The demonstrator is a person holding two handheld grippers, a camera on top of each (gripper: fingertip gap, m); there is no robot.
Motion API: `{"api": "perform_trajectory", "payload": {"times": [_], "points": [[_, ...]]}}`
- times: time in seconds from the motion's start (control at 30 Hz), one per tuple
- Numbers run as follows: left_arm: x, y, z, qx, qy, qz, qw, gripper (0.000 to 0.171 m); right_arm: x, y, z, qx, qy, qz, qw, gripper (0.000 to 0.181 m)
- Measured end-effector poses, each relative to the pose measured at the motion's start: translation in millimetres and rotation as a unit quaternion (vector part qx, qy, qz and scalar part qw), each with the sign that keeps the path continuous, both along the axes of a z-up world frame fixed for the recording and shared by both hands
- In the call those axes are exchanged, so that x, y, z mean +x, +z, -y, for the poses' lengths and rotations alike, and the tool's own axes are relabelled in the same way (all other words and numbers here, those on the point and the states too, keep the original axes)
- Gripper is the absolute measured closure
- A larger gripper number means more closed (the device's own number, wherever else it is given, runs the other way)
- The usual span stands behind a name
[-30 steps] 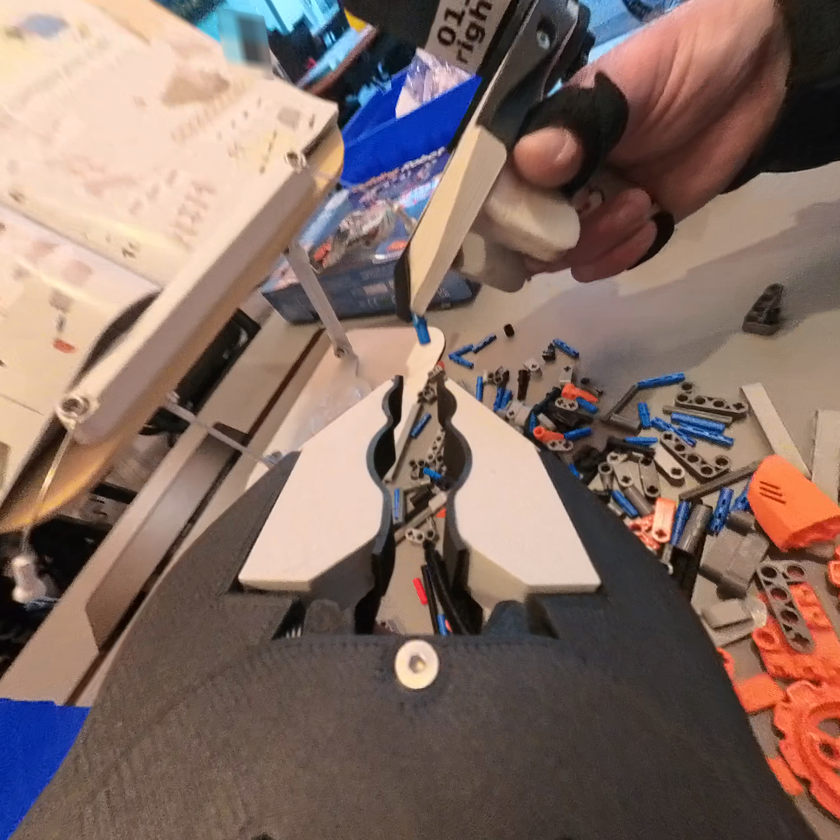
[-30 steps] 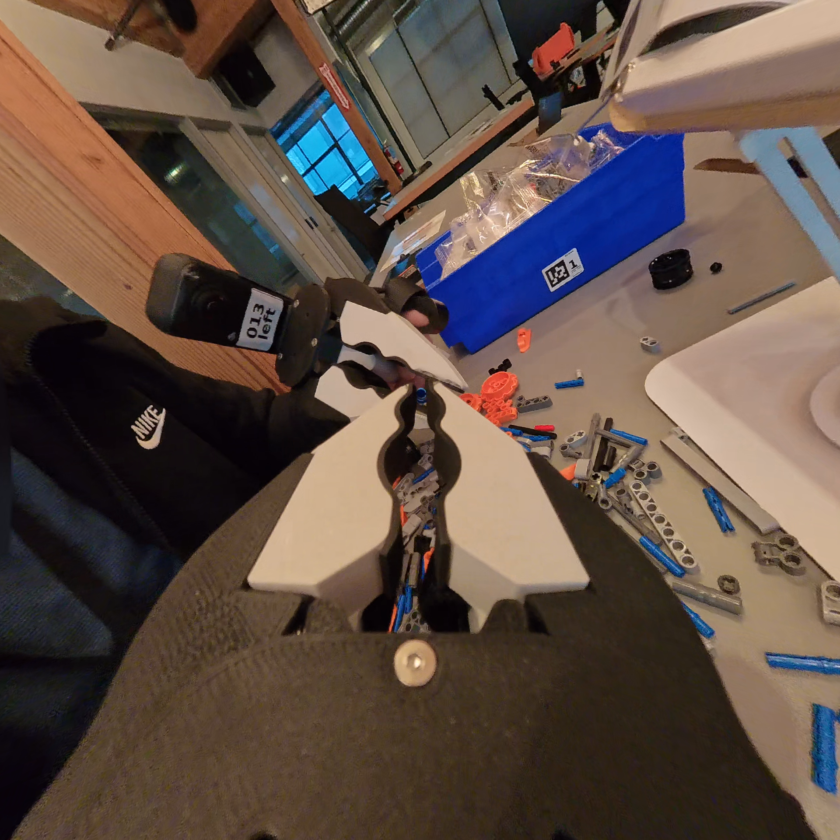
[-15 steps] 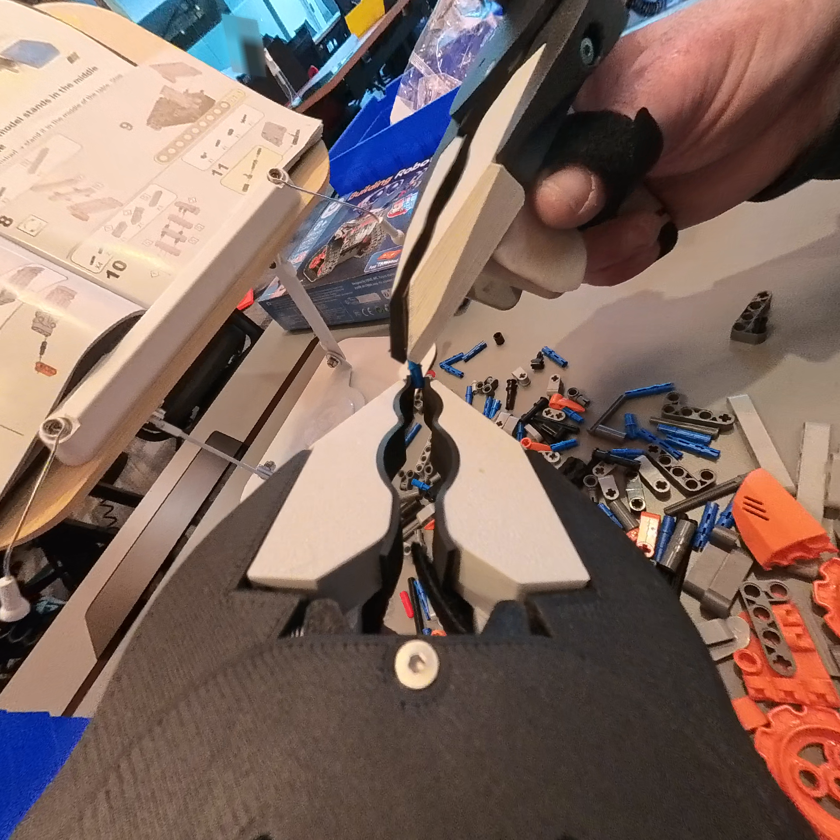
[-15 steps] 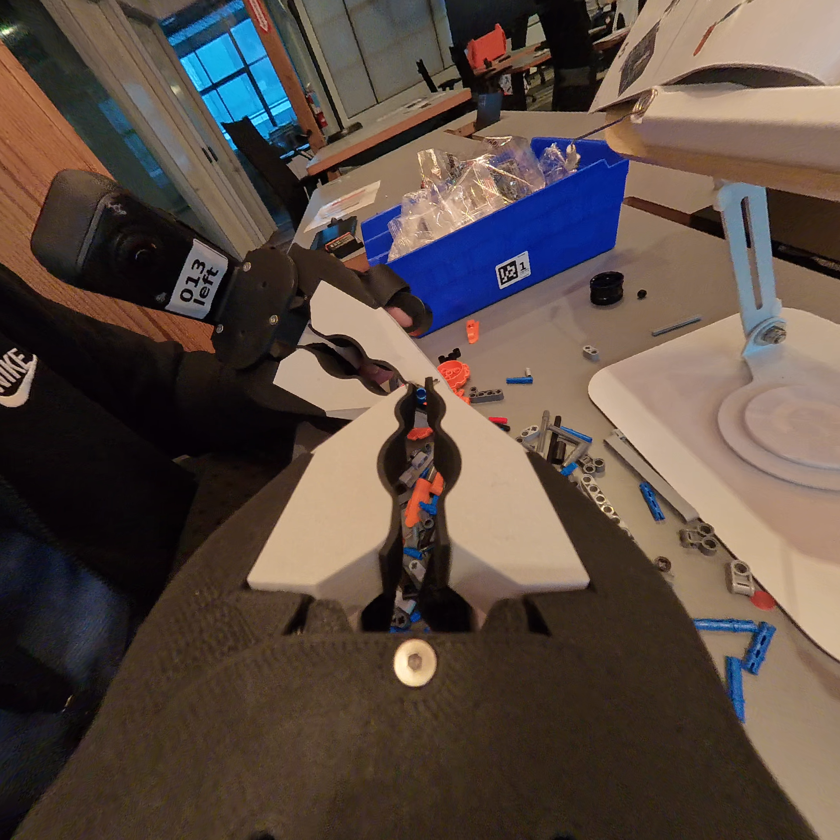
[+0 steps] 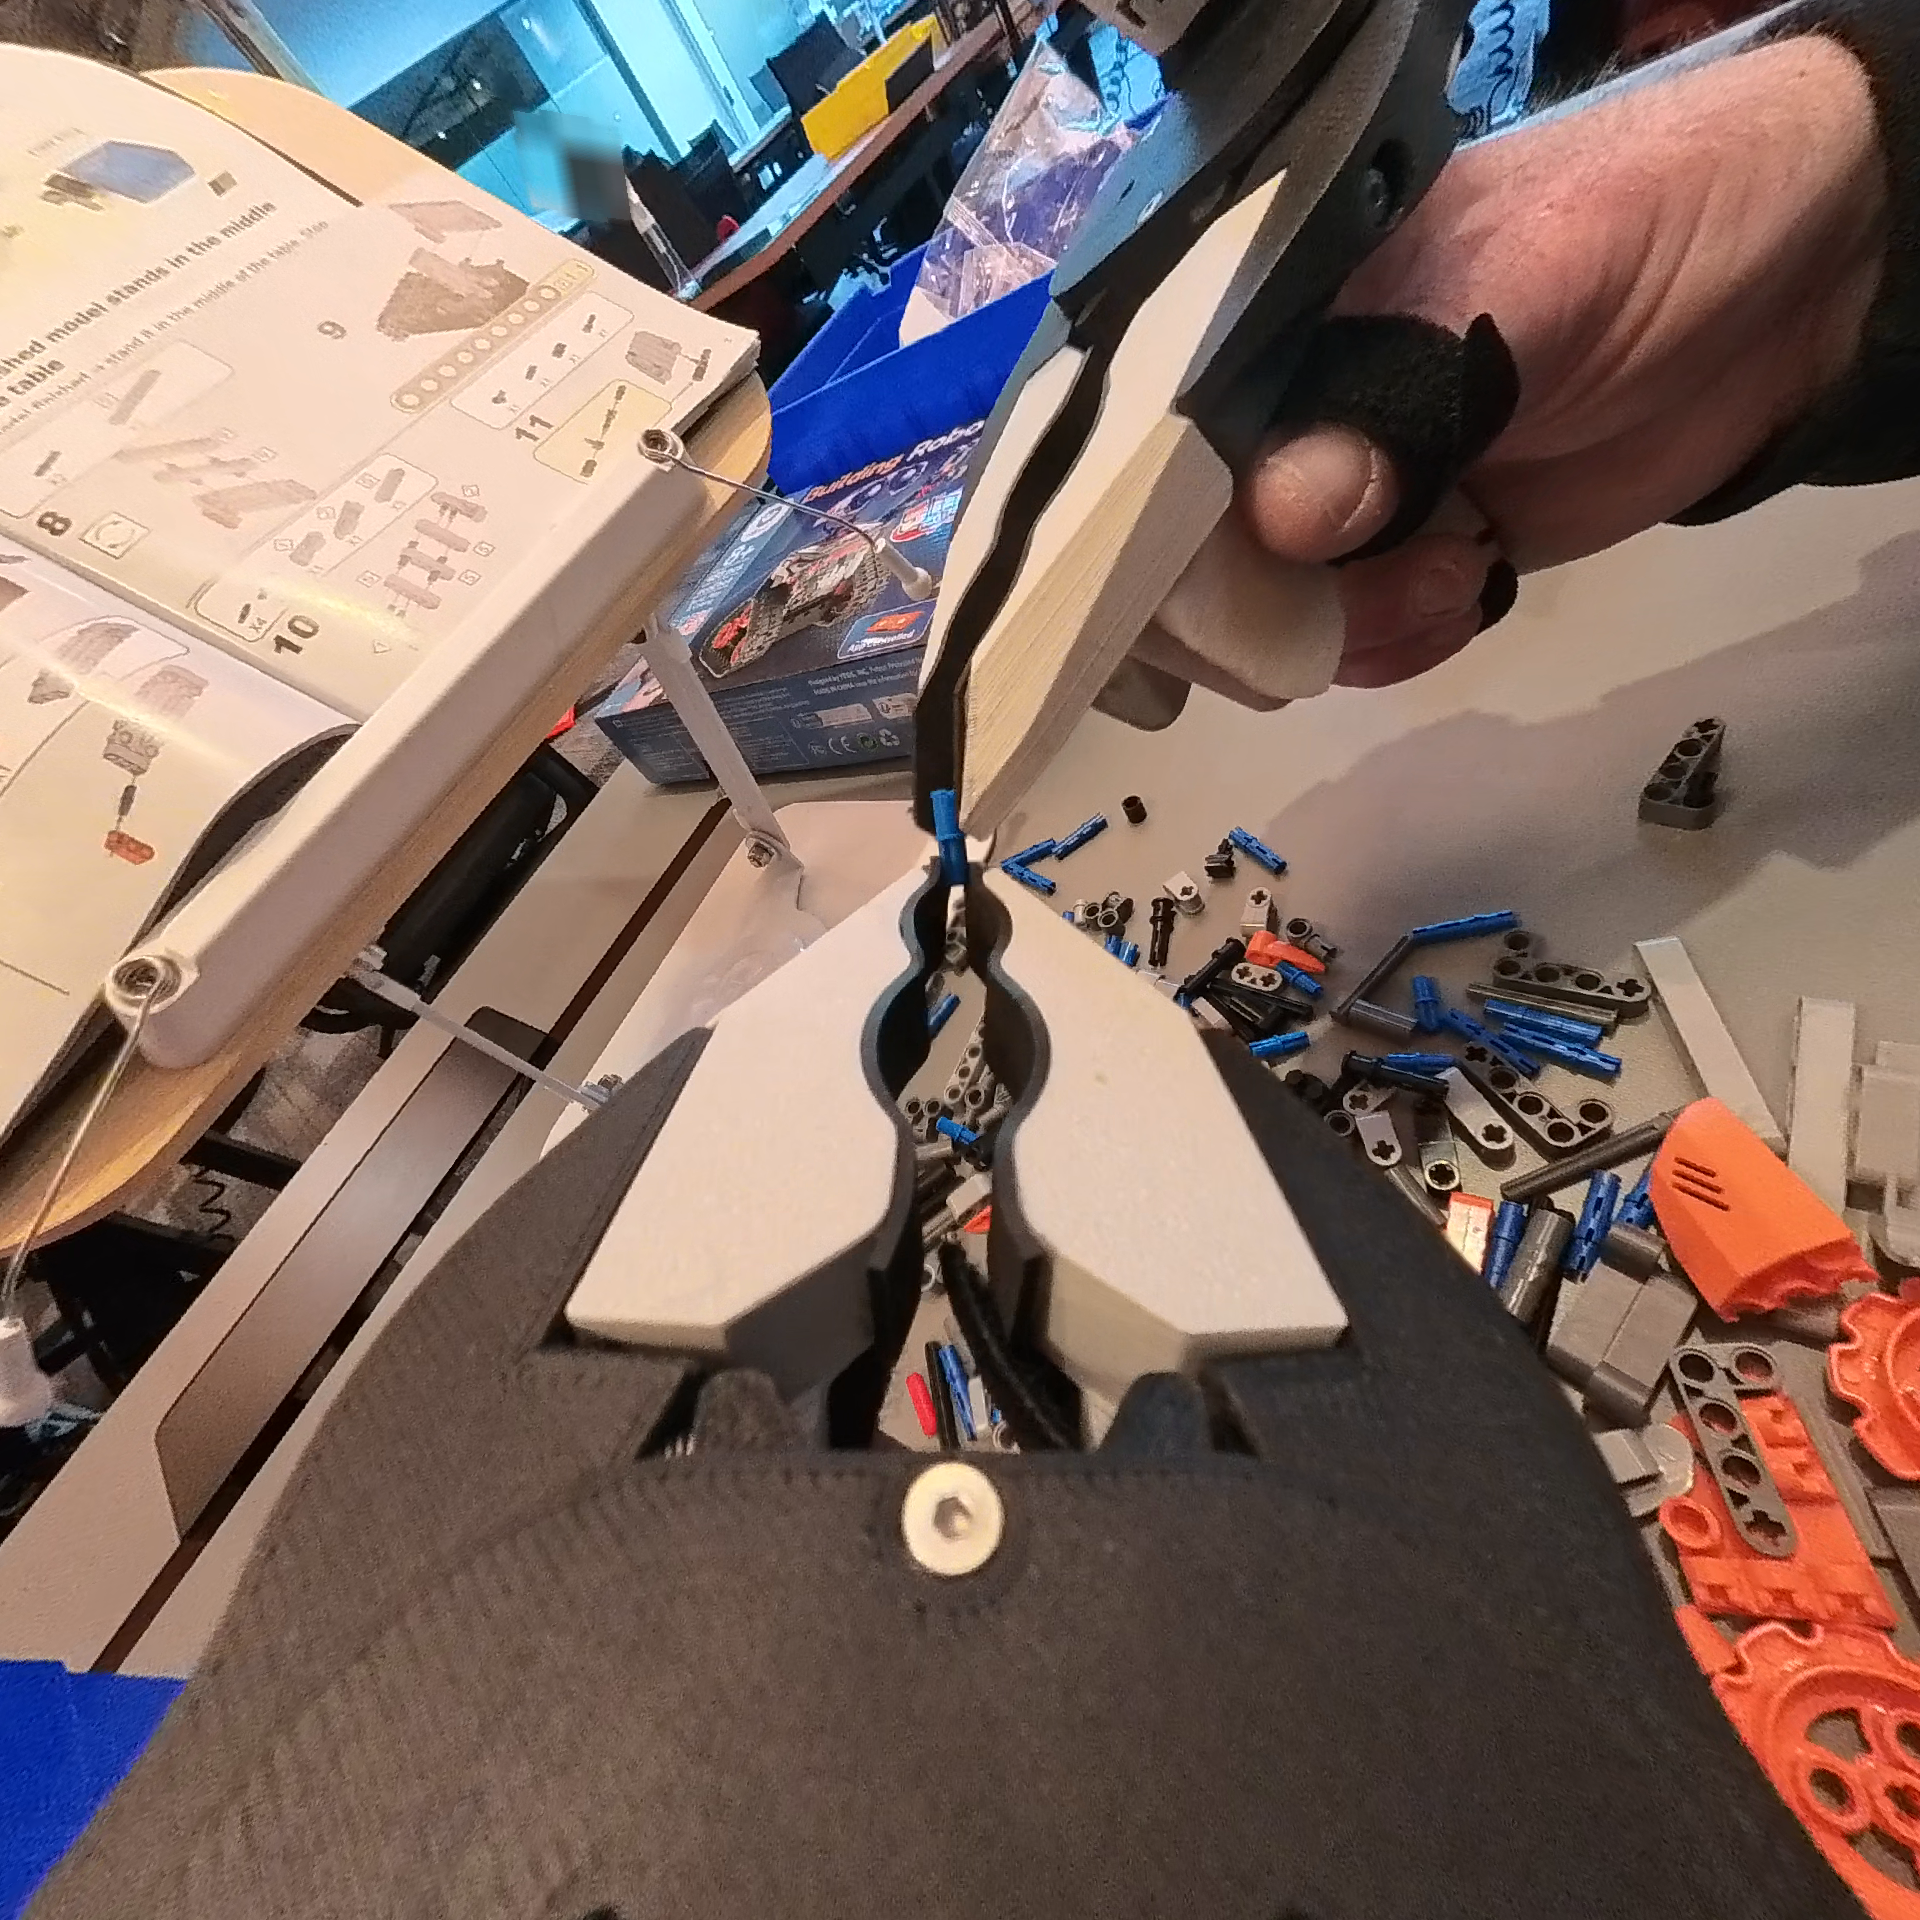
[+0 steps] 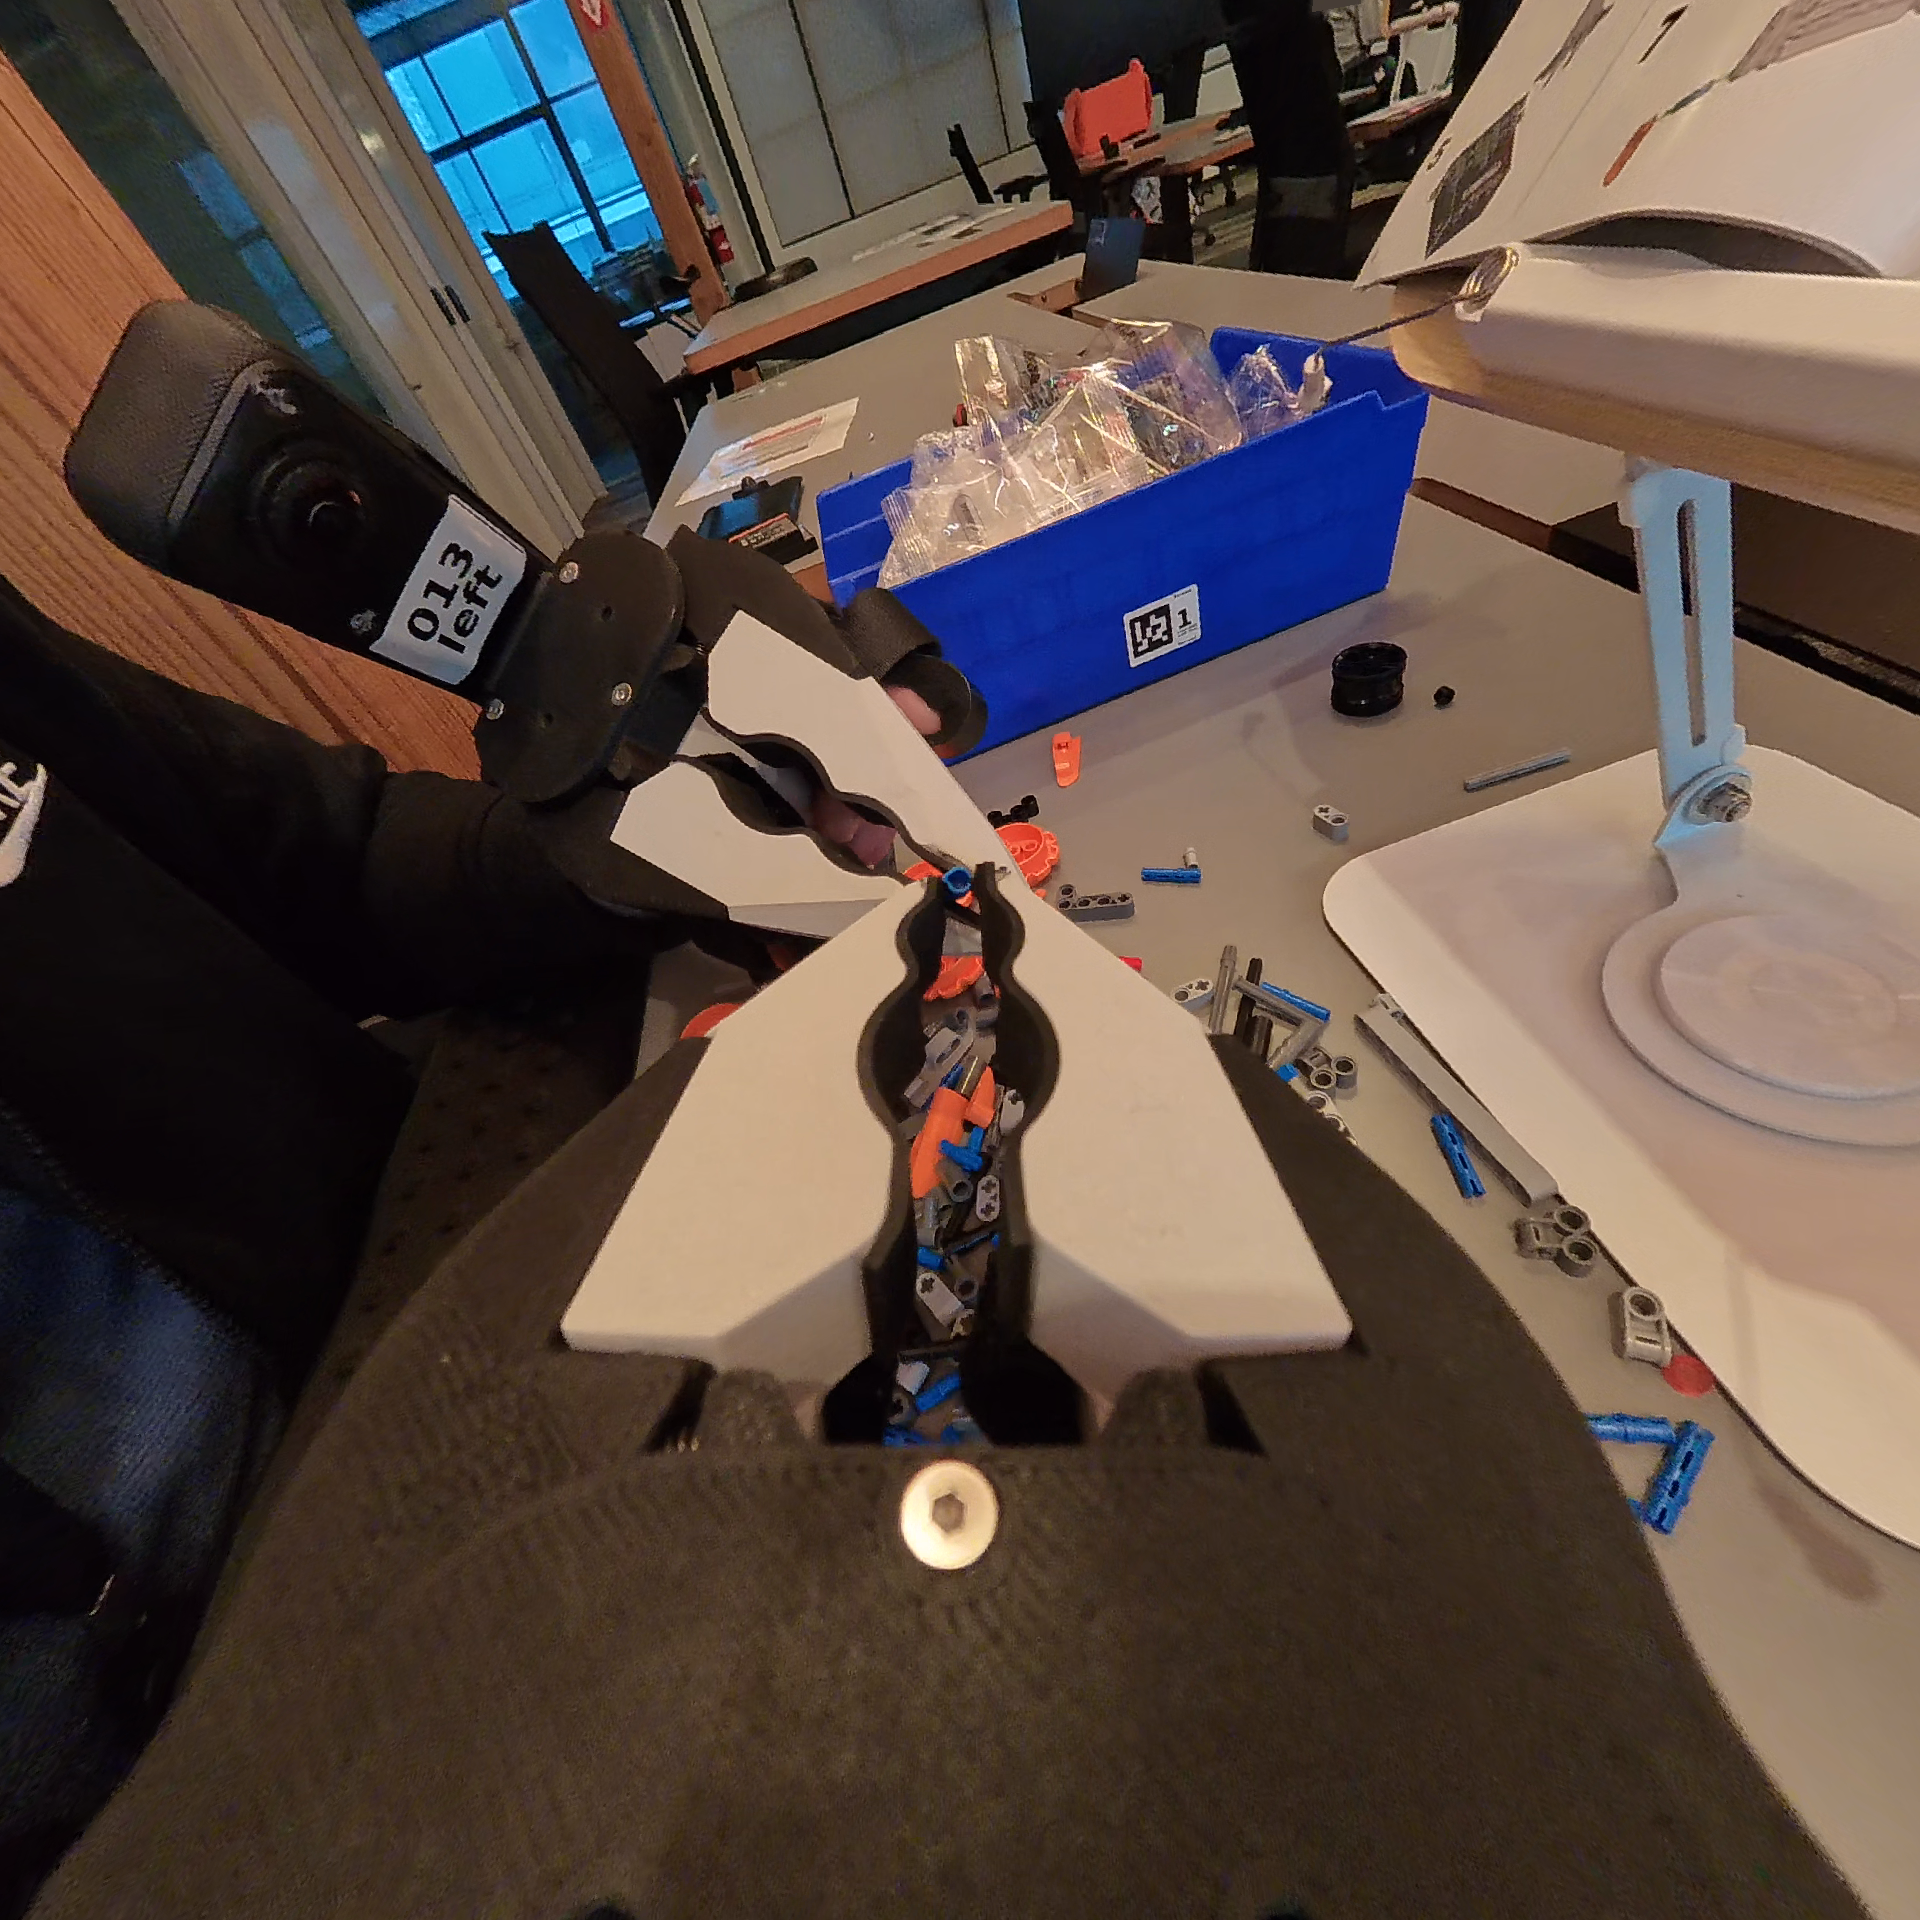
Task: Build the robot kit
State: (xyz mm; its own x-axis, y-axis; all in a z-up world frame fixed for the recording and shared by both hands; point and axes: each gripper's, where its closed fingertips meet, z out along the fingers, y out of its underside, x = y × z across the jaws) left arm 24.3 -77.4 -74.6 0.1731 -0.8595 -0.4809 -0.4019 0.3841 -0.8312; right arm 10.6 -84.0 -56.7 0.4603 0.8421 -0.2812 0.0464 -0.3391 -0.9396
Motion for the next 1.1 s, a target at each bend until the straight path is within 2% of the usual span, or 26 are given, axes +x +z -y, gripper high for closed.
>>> {"api": "perform_trajectory", "payload": {"times": [0.6, 0.7, 0.8, 0.93, 1.1], "points": [[0, 6, 2, -0.02, -0.008, 0.026, 0.999, 0.171, 2, 8, 2, 0.026, -0.01, 0.002, 1.0, 0.179], [1, 9, 3, -0.029, -0.011, 0.034, 0.999, 0.171, 2, 10, 3, 0.03, -0.014, 0.006, 0.999, 0.173], [1, 13, 6, -0.059, -0.022, 0.053, 0.997, 0.171, 7, 14, 4, 0.047, -0.027, 0.008, 0.999, 0.172], [3, 25, 12, -0.148, -0.054, 0.107, 0.982, 0.171, 7, 18, 7, 0.054, -0.035, 0.005, 0.998, 0.172], [5, 27, 16, -0.182, -0.073, 0.122, 0.973, 0.171, 5, 21, 8, 0.054, -0.041, -0.016, 0.998, 0.175]]}}
